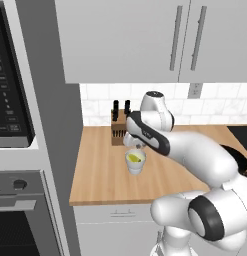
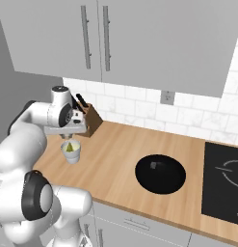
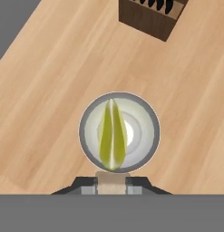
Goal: Grab a lemon wedge from the fridge and one ice cube from the ice bowl, and put them in the glass of lemonade.
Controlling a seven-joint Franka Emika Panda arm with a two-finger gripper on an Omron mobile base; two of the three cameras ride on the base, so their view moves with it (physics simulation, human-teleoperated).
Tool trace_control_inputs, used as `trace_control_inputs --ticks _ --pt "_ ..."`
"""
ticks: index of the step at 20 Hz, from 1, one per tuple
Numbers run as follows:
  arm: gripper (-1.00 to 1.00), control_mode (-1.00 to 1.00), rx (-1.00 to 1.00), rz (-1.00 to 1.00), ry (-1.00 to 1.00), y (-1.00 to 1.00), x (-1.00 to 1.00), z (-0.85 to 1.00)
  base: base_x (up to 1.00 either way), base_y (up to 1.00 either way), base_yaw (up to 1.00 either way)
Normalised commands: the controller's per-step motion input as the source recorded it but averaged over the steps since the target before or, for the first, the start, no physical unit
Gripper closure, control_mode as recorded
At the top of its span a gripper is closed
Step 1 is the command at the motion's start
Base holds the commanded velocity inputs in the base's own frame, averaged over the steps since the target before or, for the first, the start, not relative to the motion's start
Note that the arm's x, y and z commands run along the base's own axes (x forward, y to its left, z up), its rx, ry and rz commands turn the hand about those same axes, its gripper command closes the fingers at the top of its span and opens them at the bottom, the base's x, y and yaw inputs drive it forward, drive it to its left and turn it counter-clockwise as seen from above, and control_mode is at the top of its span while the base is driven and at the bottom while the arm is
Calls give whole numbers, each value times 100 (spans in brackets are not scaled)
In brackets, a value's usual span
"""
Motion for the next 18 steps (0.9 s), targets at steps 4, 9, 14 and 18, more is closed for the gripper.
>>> trace_control_inputs --ticks 4,9,14,18 --pt "100 -100 0 0 0 -11 22 0 0 0 0" --pt "100 -100 0 0 0 -1 12 -6 0 0 0" --pt "100 -100 0 0 0 0 19 -13 0 0 0" --pt "100 -100 0 0 0 0 8 -16 0 0 0"
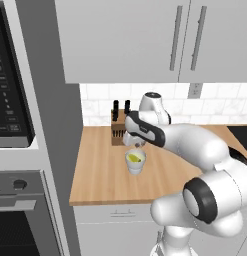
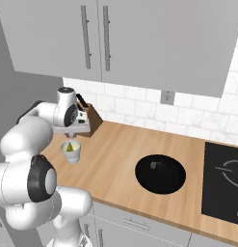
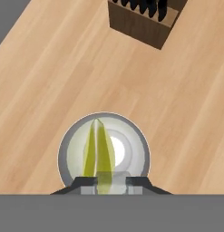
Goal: Grab a lemon wedge from the fridge and one ice cube from the ice bowl, and put them in the glass of lemonade.
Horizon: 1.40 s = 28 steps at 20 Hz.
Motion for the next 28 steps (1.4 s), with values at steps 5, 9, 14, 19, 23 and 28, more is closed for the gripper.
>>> trace_control_inputs --ticks 5,9,14,19,23,28 --pt "100 -100 0 -6 -3 0 0 -13 0 0 0" --pt "100 -100 0 -9 -2 0 0 0 0 0 0" --pt "100 -100 0 0 0 2 0 -1 0 0 0" --pt "100 -100 0 0 0 0 9 -11 0 0 0" --pt "100 -100 0 0 0 0 10 0 0 0 0" --pt "100 -100 0 0 0 0 0 0 0 0 0"
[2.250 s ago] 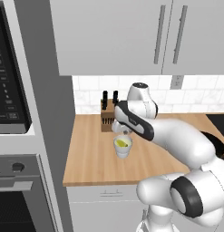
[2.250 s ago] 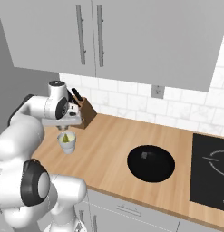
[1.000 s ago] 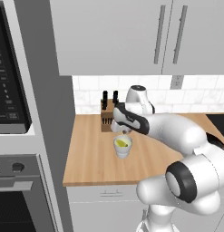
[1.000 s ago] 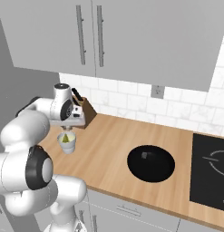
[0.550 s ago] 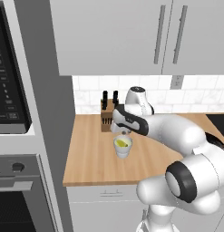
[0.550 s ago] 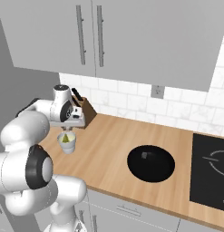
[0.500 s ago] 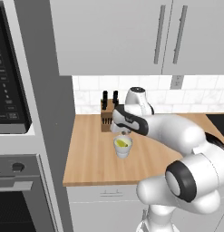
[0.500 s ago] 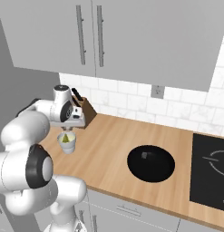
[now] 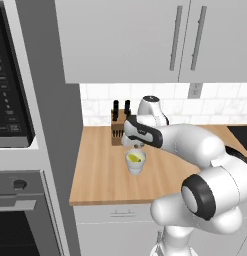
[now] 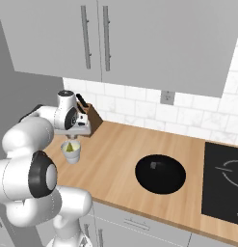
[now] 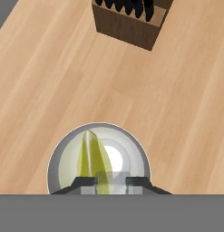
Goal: Grab a lemon wedge from the fridge and one ice cube from the ice bowl, and put them in the glass of lemonade.
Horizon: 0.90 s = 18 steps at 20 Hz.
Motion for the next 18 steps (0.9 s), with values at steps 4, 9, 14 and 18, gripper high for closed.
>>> trace_control_inputs --ticks 4,9,14,18 --pt "-100 -100 0 0 0 0 0 0 0 0 0" --pt "-100 -100 0 0 0 0 0 0 0 0 0" --pt "-100 -100 0 0 0 0 0 0 0 0 0" --pt "-100 -100 1 0 0 0 -2 7 0 0 0"
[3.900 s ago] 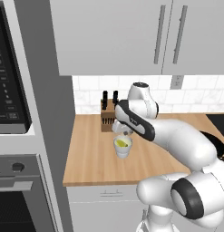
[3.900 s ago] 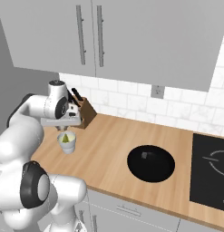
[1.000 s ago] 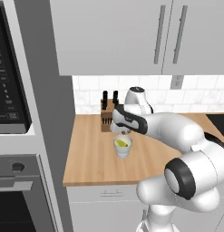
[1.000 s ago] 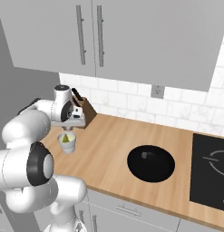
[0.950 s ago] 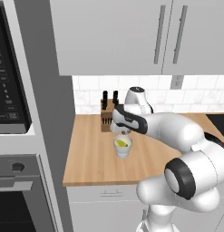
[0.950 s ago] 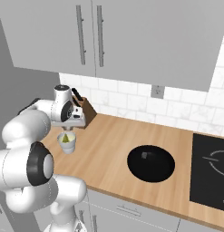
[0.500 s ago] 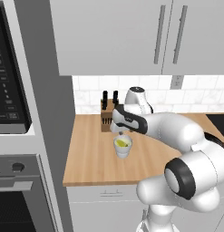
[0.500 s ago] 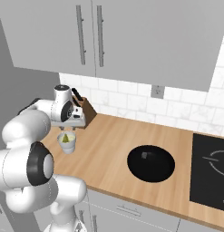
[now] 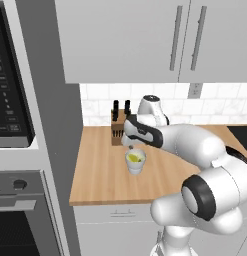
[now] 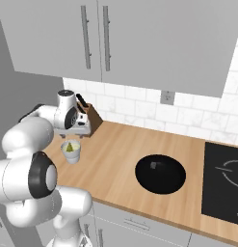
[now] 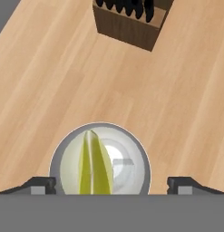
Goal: Grab a lemon wedge from the fridge and one ice cube from the ice bowl, and put them in the glass of lemonade.
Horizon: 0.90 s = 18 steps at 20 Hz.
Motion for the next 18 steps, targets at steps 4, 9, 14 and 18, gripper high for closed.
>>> trace_control_inputs --ticks 4,9,14,18 --pt "-100 -100 11 0 -5 -2 -12 32 0 0 0" --pt "-100 -100 11 0 -10 0 -28 38 0 0 0" --pt "-100 -100 9 0 -9 -2 -28 22 0 0 0" --pt "-100 -100 6 0 -7 -2 -24 6 0 0 0"
